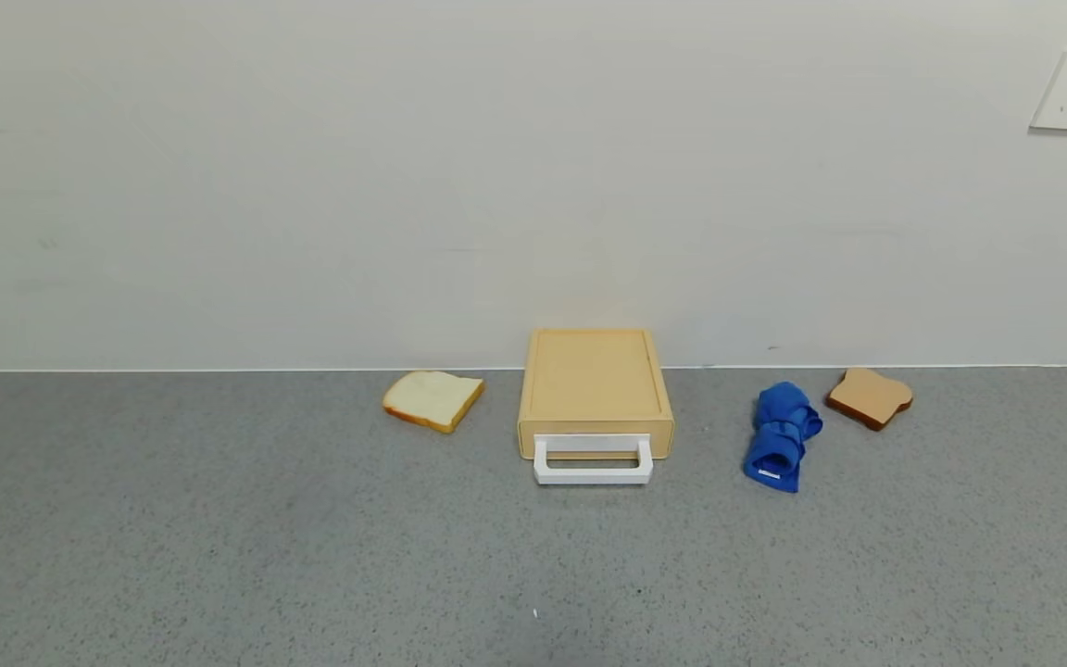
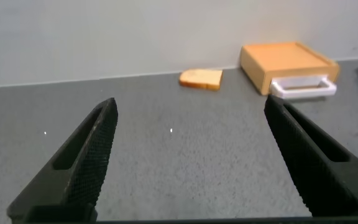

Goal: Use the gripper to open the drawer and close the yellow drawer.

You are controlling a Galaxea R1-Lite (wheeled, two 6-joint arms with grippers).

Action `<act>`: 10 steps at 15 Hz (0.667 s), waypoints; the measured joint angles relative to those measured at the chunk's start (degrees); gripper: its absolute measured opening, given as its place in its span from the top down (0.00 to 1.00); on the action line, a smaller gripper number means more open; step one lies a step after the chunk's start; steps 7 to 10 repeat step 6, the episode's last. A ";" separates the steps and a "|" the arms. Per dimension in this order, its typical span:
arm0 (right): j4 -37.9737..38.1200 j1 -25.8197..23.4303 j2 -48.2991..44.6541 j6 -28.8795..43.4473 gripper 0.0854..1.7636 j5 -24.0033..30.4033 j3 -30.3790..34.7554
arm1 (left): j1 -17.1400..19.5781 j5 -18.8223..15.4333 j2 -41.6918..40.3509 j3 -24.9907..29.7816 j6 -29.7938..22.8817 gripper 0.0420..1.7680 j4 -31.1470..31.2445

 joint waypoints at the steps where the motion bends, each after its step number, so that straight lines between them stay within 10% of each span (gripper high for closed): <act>1: 0.00 0.00 0.00 -0.01 0.04 0.00 0.00 | 0.00 -0.04 -0.06 2.93 0.46 0.03 -0.28; 10: 0.00 0.00 0.00 -0.01 0.04 0.00 0.00 | 0.00 0.27 -0.16 6.01 -1.41 0.03 3.29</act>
